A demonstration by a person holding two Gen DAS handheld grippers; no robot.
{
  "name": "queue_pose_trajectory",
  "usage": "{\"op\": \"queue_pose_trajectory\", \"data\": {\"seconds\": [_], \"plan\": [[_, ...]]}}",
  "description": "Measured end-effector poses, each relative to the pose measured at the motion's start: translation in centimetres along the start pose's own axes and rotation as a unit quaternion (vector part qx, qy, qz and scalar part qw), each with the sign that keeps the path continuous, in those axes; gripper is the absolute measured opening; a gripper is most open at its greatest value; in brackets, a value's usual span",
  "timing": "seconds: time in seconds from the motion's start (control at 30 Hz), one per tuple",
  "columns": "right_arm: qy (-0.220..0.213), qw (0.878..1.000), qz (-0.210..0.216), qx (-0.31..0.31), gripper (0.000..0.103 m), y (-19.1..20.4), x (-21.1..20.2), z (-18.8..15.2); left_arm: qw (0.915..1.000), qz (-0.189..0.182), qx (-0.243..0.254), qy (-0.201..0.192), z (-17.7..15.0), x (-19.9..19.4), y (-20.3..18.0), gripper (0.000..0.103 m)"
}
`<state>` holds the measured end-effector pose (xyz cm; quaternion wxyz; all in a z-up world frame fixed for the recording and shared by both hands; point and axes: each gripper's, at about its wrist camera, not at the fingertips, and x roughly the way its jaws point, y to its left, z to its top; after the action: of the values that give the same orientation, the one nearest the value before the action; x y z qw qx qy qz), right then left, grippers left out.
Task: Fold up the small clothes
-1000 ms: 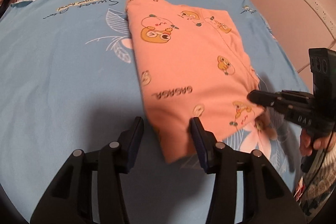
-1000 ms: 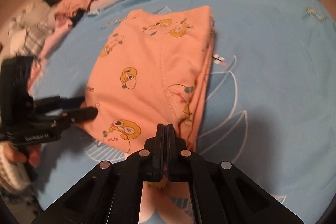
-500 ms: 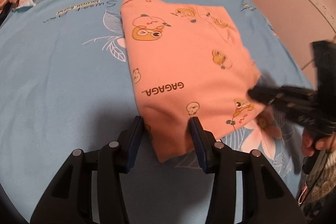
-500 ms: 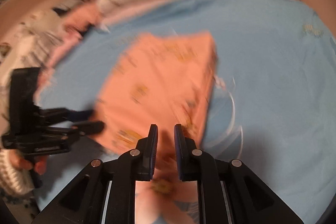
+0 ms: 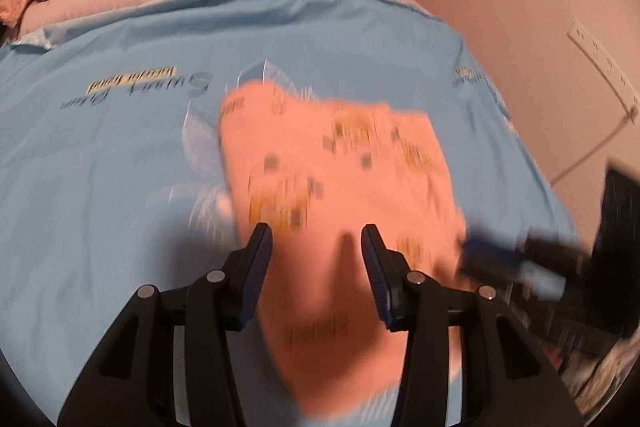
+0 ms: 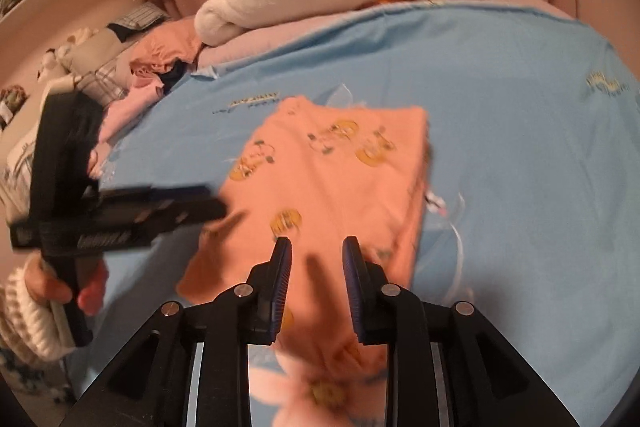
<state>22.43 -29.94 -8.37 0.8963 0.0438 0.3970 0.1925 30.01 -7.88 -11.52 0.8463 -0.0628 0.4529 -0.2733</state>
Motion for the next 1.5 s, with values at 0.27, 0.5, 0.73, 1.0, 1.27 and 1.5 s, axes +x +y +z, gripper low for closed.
{"op": "queue_pose_trajectory", "data": {"seconds": [0.27,0.5,0.73,1.0,1.27,1.5], "plan": [[0.027,0.999,0.010,0.024,0.023,-2.1,1.7,-2.1,0.9994,0.022,-0.005,0.026,2.7,5.6,1.0,0.028],[0.024,0.999,0.033,0.033,0.027,-2.1,-0.6,-1.1,0.9998,0.020,0.002,0.005,1.0,1.6,0.6,0.033],[-0.042,0.993,0.043,0.100,0.040,-5.2,0.0,4.1,0.9999,0.003,0.005,0.010,-3.9,-0.7,0.7,0.036],[0.031,0.991,-0.051,0.120,0.029,-7.0,6.3,5.0,0.9989,0.017,0.021,0.037,-6.3,0.9,-0.1,0.043],[-0.002,0.993,-0.017,0.114,0.030,-5.6,2.2,4.5,0.9985,0.023,0.015,0.046,-6.4,0.4,-0.2,0.043],[0.032,0.999,-0.033,0.016,0.031,-1.7,-0.2,-0.1,0.9981,0.033,0.013,0.050,-6.4,0.7,-0.2,0.043]]}}
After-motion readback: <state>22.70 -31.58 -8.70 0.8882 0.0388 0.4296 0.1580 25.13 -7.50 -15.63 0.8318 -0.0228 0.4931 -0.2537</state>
